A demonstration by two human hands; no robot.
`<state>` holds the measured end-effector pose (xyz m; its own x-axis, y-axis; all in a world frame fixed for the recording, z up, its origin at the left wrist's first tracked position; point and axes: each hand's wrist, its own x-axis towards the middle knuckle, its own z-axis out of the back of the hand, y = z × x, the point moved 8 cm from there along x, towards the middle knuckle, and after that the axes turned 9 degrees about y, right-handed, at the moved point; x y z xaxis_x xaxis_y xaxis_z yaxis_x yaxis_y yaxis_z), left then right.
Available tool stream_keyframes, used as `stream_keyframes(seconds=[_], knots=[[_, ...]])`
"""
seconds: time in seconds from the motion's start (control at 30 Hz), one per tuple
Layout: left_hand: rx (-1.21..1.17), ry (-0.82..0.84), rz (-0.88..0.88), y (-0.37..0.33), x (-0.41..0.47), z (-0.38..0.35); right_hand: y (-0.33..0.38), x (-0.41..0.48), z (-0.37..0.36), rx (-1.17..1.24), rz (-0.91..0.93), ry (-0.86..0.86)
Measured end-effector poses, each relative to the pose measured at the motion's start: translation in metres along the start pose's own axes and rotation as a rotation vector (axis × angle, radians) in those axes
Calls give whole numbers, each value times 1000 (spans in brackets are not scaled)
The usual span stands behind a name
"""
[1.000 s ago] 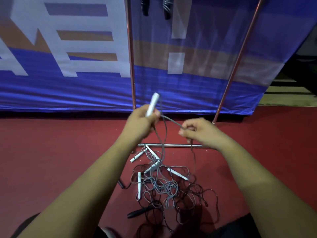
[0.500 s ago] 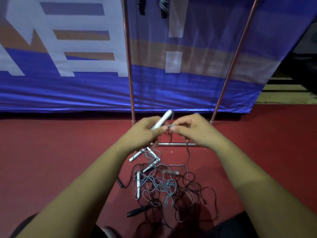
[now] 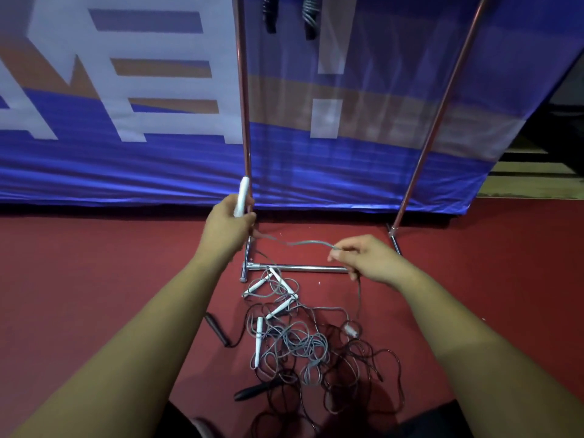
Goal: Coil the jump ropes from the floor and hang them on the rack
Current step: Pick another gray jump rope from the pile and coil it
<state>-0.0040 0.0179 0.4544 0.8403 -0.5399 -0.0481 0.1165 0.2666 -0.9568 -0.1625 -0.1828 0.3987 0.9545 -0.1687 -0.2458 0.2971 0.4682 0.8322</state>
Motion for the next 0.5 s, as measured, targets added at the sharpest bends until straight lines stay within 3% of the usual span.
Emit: stream_keyframes(seconds=[0.1,0.2,0.27,0.33,0.43,0.5], knots=[[-78,353,-11,-12,-21,-42,41,-5,-18,-8,118,92],[77,628,-19,-16,-43,-78,67,-11,-13,101,219,44],[5,619,2,-14,-39,-81,65,-11,-6,126,220,13],[-251,522,13,-14,-27,-71,51,-9,-4,44,163,10],[-558,416,-3,-15,-11,-51,13,-2,-8,-169,-19,76],[-636,365,3,-14,-5,-38,-20,0,-12,-255,-189,154]])
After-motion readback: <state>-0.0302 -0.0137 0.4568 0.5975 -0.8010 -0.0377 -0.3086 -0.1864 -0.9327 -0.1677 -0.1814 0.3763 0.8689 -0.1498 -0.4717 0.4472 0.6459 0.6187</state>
